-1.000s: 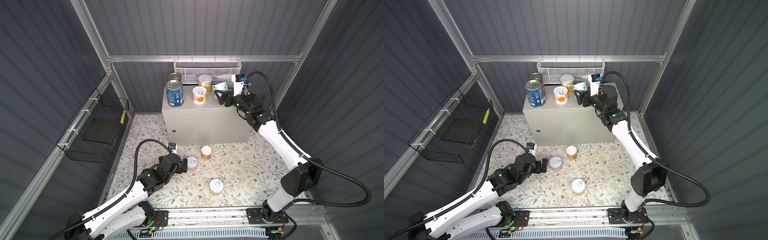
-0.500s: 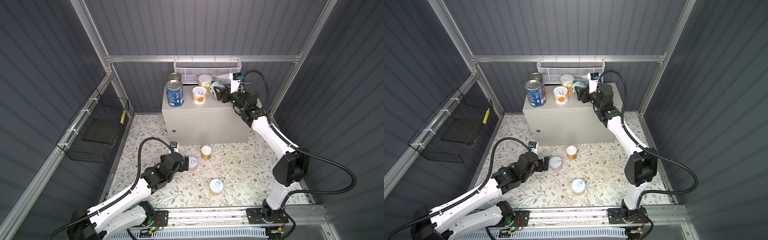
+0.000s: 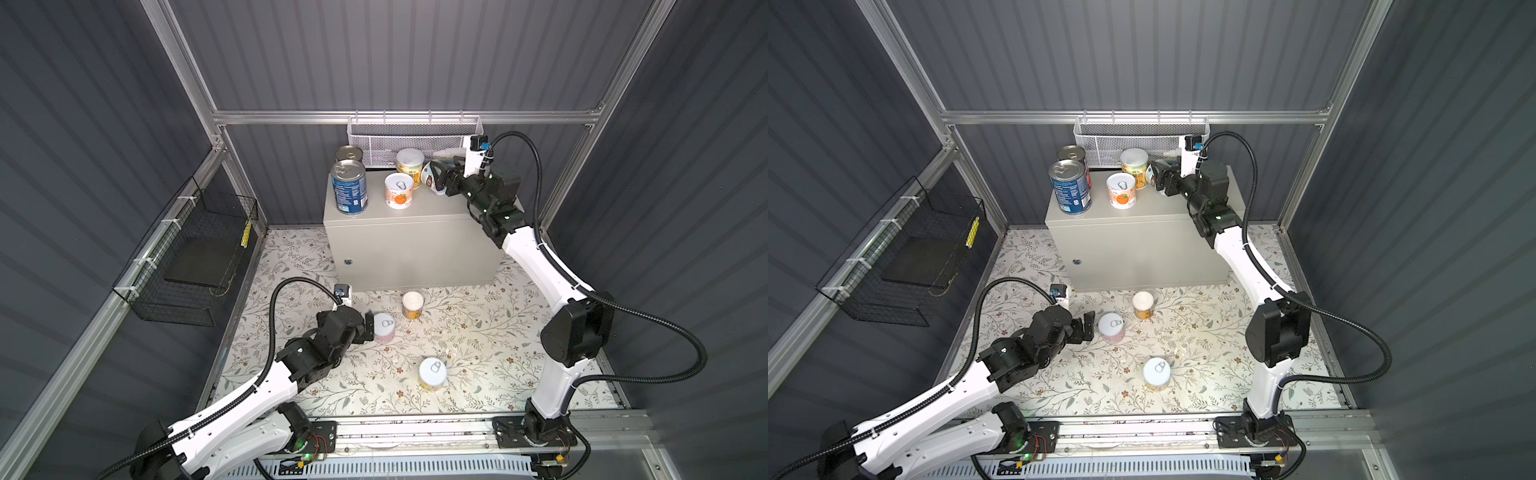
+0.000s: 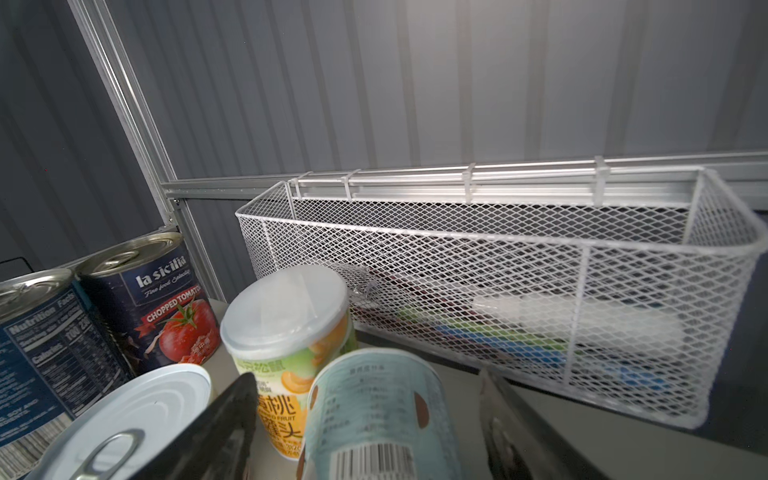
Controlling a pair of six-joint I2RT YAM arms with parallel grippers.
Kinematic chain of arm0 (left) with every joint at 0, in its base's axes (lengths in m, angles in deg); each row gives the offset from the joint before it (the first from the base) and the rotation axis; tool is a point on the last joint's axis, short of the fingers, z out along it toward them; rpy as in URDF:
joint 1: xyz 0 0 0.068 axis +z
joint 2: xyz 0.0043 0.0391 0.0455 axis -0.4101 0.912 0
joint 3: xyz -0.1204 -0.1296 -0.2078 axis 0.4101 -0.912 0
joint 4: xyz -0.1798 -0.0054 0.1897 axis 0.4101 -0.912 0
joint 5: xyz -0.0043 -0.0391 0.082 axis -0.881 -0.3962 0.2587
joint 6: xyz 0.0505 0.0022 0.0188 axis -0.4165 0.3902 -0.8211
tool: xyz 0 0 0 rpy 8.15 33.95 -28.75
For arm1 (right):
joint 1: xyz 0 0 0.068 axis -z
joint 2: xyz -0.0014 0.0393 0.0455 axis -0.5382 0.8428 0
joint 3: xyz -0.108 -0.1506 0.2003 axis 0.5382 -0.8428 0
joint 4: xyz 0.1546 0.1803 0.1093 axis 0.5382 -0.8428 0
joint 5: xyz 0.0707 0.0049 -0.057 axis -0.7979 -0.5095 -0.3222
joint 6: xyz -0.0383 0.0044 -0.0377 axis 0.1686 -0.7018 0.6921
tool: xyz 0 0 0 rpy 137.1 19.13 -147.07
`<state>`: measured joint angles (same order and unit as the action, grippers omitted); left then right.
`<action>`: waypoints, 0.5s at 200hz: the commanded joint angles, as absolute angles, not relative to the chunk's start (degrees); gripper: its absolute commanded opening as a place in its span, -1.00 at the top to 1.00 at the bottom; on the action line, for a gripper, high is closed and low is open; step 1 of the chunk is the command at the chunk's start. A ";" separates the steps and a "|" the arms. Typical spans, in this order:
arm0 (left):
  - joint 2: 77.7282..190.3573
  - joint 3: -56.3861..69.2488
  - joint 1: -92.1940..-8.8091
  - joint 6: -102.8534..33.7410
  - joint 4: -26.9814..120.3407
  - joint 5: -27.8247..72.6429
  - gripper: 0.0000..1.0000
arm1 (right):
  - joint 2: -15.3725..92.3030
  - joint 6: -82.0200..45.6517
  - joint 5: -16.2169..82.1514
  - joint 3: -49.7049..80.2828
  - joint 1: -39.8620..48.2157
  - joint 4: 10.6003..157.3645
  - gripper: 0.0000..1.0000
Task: Place and organize the canned foods onto the counter
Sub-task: 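Hold the can above the cabinet with the right gripper while the left gripper rises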
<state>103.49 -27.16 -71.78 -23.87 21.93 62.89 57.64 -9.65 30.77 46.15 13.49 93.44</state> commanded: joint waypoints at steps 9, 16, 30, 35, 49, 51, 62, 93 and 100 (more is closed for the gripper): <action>102.87 -27.86 -71.54 -22.59 21.62 63.94 -0.99 | 56.17 -10.21 30.54 48.52 14.24 84.87 -0.79; 102.92 -27.81 -71.55 -22.51 21.73 63.84 -0.99 | 56.43 -9.51 30.71 50.44 14.19 81.03 -0.79; 102.96 -27.86 -71.53 -22.56 21.90 63.54 -1.00 | 57.42 -7.74 30.01 55.26 14.19 73.19 -0.81; 102.96 -27.94 -71.53 -22.58 21.90 63.52 -0.99 | 58.02 -7.19 29.70 57.47 14.26 70.08 -0.81; 102.81 -27.95 -71.58 -22.60 21.89 63.38 -0.99 | 59.93 -6.06 29.98 64.30 14.36 61.71 -0.81; 102.79 -27.95 -71.52 -22.55 21.89 63.35 -1.00 | 60.27 -5.88 30.14 65.33 14.37 60.42 -0.81; 102.61 -28.17 -71.54 -22.65 21.90 63.30 -0.99 | 62.07 -4.98 30.45 70.77 14.60 54.13 -0.81; 101.57 -28.87 -71.56 -22.63 21.90 63.35 -1.00 | 67.45 -3.71 28.28 84.95 15.54 41.97 -0.85; 101.34 -29.00 -71.56 -22.64 21.81 63.42 -1.00 | 68.09 -3.65 27.23 86.75 15.74 40.31 -0.87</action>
